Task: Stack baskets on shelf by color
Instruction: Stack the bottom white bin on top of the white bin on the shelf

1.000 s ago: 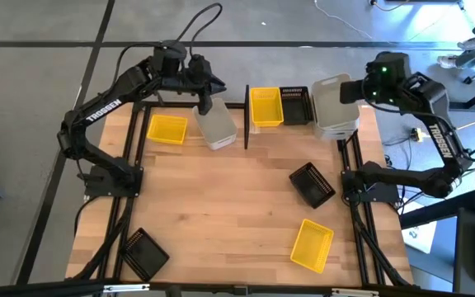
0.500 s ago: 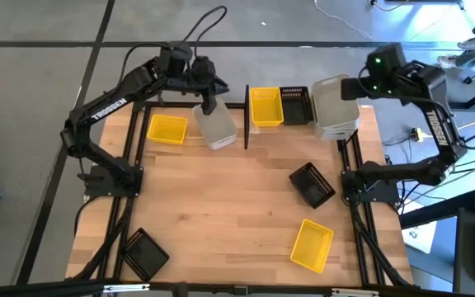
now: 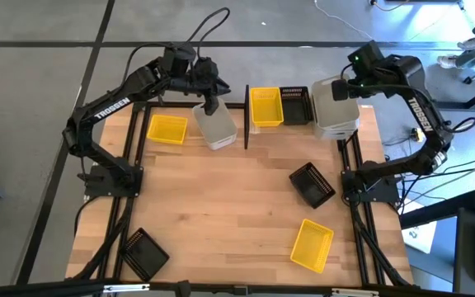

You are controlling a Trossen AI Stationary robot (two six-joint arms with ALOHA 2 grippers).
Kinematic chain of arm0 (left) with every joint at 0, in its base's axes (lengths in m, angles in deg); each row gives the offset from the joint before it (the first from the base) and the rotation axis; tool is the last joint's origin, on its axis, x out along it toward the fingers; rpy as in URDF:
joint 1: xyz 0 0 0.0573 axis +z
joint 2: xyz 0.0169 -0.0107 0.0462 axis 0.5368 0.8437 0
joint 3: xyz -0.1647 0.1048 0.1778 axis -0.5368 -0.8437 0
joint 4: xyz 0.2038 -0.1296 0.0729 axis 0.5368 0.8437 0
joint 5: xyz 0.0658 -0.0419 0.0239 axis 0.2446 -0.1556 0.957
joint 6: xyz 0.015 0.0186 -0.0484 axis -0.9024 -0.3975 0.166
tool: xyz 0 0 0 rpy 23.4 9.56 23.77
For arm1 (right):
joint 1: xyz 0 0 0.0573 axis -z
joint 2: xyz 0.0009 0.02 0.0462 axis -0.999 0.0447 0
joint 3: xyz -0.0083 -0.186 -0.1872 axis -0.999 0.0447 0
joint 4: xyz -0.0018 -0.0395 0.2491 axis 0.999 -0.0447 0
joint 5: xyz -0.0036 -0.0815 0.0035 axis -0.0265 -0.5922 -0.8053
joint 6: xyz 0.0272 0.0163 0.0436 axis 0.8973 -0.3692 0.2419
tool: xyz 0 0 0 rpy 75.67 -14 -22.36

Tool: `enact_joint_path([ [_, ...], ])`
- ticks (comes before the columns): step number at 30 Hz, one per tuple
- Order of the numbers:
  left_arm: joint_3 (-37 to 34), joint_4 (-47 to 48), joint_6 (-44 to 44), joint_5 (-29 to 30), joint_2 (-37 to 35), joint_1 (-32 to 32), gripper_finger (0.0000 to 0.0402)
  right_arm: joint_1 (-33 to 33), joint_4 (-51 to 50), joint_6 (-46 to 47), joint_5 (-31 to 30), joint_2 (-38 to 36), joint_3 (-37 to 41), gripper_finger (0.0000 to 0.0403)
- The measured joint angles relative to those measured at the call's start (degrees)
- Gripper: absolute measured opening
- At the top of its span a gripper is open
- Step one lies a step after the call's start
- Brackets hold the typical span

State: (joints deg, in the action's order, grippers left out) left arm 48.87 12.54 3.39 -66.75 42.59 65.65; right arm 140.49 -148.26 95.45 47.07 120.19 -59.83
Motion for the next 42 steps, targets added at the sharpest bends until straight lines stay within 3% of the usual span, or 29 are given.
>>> enact_joint_path([
  [42, 0.0, 0.0, -0.2, 0.0, 0.0, 0.0, 0.0063, 0.0, -0.1, 3.0, -1.1, 1.3, 0.1, 0.0067],
])
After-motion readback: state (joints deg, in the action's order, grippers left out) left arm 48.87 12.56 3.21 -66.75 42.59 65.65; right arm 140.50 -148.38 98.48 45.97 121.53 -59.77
